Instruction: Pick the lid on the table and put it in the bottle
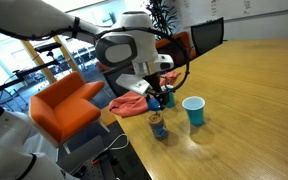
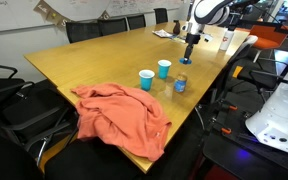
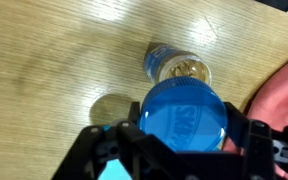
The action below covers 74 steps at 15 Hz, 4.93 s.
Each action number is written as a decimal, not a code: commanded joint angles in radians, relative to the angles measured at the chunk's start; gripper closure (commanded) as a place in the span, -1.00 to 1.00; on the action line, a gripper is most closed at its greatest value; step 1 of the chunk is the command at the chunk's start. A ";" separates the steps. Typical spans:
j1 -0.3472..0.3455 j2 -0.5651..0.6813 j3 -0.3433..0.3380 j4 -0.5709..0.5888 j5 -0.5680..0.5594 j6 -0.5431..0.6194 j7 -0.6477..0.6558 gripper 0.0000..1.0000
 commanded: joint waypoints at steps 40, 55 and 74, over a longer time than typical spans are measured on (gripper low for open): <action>0.122 -0.035 -0.017 -0.251 -0.086 0.358 0.199 -0.09; 0.112 0.041 0.006 -0.194 -0.110 0.357 0.223 -0.09; 0.107 -0.004 0.018 -0.212 -0.246 0.307 0.328 -0.09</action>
